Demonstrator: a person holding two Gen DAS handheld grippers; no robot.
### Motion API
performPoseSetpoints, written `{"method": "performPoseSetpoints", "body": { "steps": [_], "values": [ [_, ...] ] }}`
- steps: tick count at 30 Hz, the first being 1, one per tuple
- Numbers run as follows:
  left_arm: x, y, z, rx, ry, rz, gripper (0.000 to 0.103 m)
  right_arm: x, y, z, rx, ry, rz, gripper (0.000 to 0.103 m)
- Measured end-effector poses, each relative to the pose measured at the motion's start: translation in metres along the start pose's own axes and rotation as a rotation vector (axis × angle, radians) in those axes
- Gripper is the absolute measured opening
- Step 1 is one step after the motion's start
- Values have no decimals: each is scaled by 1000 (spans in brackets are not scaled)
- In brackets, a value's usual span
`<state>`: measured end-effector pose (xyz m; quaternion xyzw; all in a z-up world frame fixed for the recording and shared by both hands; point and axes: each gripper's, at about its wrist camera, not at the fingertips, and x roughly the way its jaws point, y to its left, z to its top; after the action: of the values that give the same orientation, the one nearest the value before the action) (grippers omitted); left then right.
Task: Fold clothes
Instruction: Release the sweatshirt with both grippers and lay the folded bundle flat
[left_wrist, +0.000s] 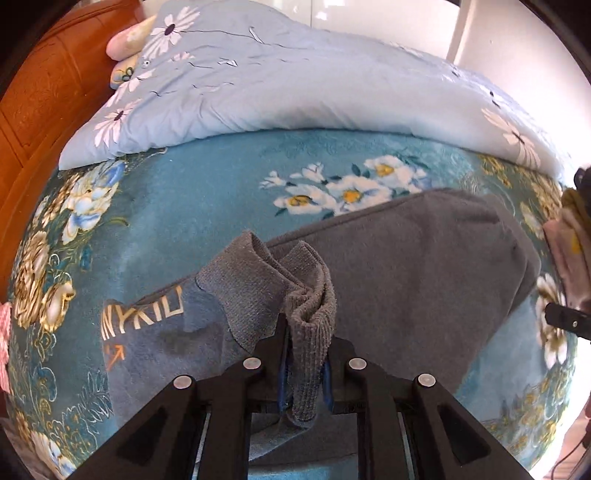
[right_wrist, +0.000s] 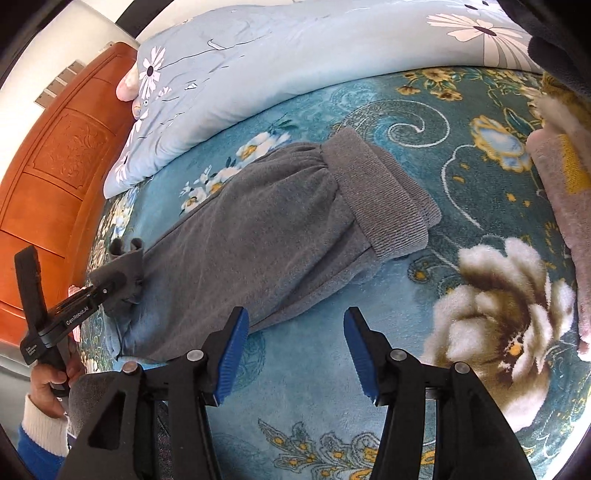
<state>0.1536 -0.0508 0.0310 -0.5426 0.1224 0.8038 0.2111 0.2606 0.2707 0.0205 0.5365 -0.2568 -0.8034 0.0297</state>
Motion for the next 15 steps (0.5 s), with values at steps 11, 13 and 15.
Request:
{"method": "performPoseSetpoints", "body": {
  "steps": [11, 13, 15],
  "values": [
    [-51, 49, -9, -256, -35, -162, 50, -14, 6, 1, -11, -15, 28, 55],
    [-65, 75, -29, -379, -74, -103, 52, -20, 6, 0, -13, -25, 41, 55],
    [-73, 95, -57, -475, -83, -54, 52, -25, 6, -1, -14, -27, 62, 55]
  ]
}}
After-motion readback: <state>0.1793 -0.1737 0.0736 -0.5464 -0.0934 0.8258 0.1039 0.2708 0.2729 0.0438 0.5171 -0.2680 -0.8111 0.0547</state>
